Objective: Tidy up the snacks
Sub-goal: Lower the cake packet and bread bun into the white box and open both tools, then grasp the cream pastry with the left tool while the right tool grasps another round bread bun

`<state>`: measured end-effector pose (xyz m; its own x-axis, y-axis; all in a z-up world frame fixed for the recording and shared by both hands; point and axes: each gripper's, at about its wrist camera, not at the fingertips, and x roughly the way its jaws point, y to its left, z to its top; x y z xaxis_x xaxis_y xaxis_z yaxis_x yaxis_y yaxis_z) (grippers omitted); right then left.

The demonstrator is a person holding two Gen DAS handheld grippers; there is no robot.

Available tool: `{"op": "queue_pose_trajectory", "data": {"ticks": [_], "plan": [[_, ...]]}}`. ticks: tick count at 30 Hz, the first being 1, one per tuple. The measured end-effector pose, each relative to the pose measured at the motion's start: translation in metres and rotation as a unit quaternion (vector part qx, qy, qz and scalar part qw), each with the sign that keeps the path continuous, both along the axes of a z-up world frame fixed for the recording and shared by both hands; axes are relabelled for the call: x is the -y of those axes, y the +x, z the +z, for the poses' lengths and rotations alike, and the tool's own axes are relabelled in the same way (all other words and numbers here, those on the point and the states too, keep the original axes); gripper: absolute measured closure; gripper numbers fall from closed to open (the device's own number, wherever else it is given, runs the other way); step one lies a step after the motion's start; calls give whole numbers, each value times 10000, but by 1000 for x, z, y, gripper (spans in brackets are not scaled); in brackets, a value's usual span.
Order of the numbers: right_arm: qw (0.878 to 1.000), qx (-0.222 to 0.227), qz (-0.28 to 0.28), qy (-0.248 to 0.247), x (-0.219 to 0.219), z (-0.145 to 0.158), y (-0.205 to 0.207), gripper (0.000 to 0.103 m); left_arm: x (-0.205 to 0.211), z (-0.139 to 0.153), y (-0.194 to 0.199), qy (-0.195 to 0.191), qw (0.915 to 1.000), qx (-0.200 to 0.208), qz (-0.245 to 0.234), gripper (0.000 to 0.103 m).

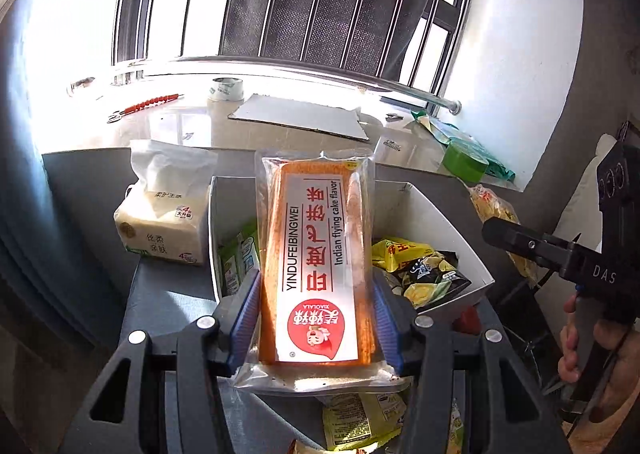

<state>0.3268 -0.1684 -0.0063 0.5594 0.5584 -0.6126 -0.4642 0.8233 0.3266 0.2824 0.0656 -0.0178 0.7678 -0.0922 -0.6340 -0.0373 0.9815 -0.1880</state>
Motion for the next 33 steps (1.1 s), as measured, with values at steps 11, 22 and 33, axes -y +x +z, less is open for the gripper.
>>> {"op": "queue_pose_trajectory", "data": {"ticks": [11, 22, 33], "plan": [[9993, 155, -300, -133, -3, -16, 45, 0, 8, -21, 31, 613, 9972, -395, 150, 0], [9978, 531, 62, -386, -1, 0, -8, 0, 23, -5, -13, 864, 9958, -293, 50, 0], [9955, 715, 531, -339, 43, -21, -136, 0, 33, -31, -146, 677, 9976, -134, -113, 0]]}}
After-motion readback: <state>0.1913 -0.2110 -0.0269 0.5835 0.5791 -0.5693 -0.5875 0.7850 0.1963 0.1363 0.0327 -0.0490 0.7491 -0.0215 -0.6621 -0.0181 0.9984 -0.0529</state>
